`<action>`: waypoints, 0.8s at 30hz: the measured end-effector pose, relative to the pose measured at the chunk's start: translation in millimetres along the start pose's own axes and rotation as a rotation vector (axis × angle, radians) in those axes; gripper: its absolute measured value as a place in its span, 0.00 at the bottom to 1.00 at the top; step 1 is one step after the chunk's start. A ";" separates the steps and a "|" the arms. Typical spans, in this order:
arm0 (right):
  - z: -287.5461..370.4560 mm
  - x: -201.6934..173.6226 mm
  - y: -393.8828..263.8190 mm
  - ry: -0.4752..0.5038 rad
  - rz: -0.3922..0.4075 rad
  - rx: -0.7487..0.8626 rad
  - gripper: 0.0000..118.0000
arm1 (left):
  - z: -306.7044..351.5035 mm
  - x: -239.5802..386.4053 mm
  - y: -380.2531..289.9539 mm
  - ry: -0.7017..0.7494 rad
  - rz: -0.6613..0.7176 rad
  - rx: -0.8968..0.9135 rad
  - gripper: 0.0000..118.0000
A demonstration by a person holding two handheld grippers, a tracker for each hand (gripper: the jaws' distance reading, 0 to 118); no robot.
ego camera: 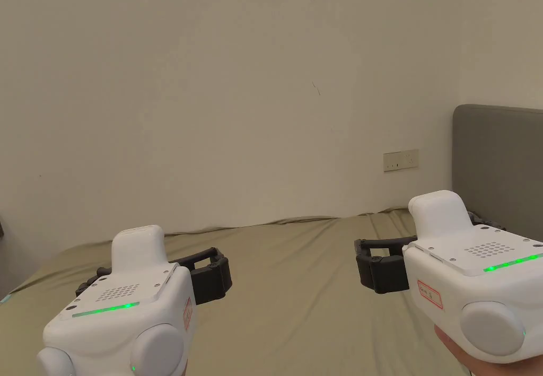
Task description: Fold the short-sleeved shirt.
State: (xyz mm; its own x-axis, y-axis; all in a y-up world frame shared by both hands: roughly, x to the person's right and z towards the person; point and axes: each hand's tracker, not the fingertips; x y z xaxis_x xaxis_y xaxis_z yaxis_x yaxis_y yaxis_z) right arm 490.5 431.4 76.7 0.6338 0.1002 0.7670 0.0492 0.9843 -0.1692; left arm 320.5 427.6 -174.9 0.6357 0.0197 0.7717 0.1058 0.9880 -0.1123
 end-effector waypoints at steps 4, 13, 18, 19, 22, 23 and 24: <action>-0.8 0.2 -0.5 0.002 -0.009 -0.001 1.00 | 3.4 1.1 3.3 -0.015 -0.005 -0.007 1.00; -0.2 0.5 1.4 -0.006 -0.011 0.000 1.00 | 7.8 1.4 7.4 -0.031 0.010 0.000 1.00; 1.0 -1.1 2.8 0.002 -0.014 0.001 1.00 | 7.7 0.6 6.8 -0.033 0.012 -0.005 1.00; 1.5 -0.9 3.2 0.007 -0.014 -0.002 1.00 | 7.7 0.5 6.6 -0.031 0.013 -0.005 1.00; 2.9 -0.5 3.9 0.017 -0.014 0.002 1.00 | 7.6 0.3 6.4 -0.029 0.007 -0.008 1.00; 3.1 -0.1 4.1 0.017 -0.017 0.001 1.00 | 7.4 0.5 6.8 -0.025 0.004 -0.008 1.00; 3.0 0.2 4.5 0.015 -0.016 -0.001 1.00 | 7.3 0.6 7.5 -0.023 0.005 -0.008 1.00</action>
State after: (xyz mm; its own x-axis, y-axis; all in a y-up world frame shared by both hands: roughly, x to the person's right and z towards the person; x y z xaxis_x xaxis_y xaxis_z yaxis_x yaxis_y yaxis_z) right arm 488.5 436.3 77.9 0.6446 0.0818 0.7602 0.0606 0.9857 -0.1575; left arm 316.1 436.1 -170.7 0.6187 0.0279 0.7851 0.1092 0.9866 -0.1211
